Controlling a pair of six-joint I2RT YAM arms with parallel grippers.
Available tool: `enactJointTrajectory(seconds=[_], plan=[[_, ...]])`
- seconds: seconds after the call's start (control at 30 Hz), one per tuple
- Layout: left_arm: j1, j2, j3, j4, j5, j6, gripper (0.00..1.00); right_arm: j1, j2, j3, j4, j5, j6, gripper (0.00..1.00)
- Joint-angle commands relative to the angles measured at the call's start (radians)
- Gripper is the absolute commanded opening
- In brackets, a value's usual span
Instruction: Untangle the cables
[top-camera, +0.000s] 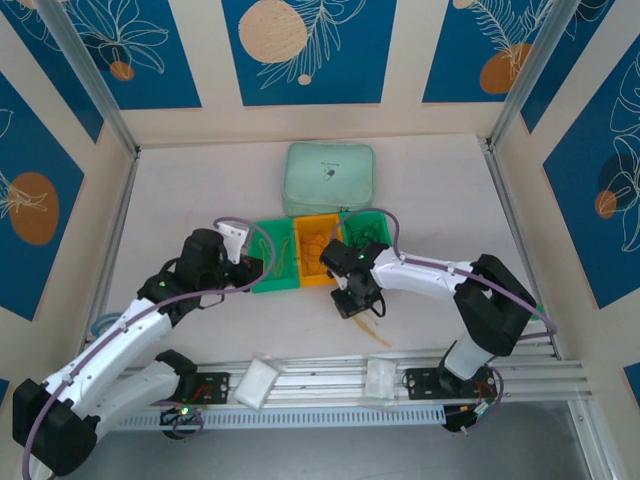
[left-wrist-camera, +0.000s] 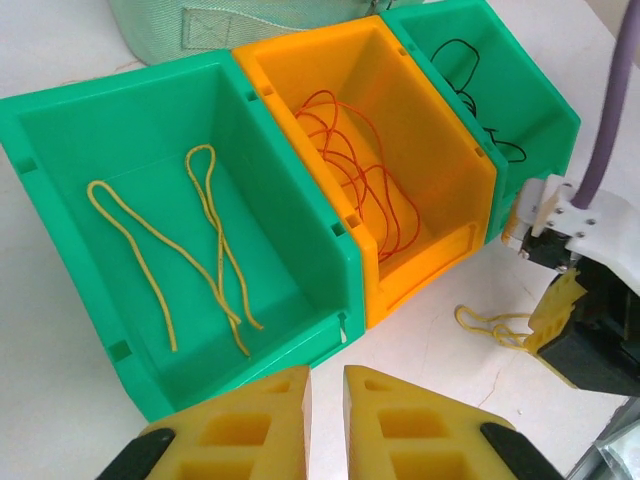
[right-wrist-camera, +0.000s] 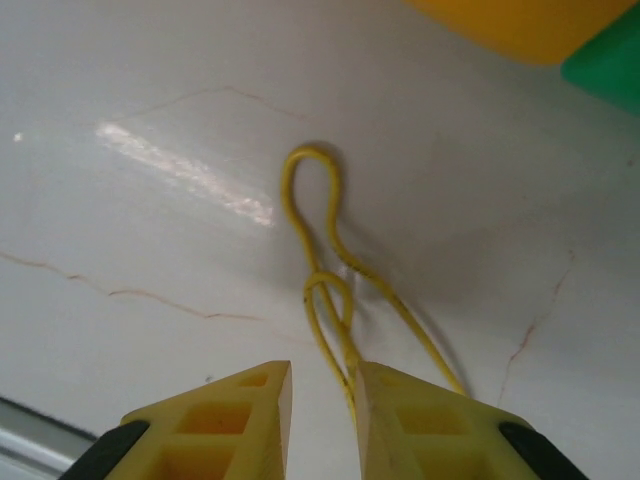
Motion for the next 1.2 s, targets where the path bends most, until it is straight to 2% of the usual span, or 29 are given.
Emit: enactJointTrajectory(seconds=[0.0,0.6,0.8,1.17], plan=[[0.000,-0.017,-0.008,-0.026,-0.007,0.015,0.16,0.000,0.022,0.023,-0.027,0.022,-0.018,0.25],[0.001,0.000,0.015,-0.033,0.010,0.030,0.16,-0.065,-0.004,-0.040,0.014,-0.114,-0.031,0.26],[0.001,-0.001,0.015,-0.025,0.007,0.001,0.24,-0.073,-0.019,-0.061,0.034,-0.163,-0.030,0.25],[0.002,-0.016,0.002,-0.021,-0.059,-0.055,0.28,-0.093,-0.059,-0.093,0.063,-0.201,-0.052,0.03]])
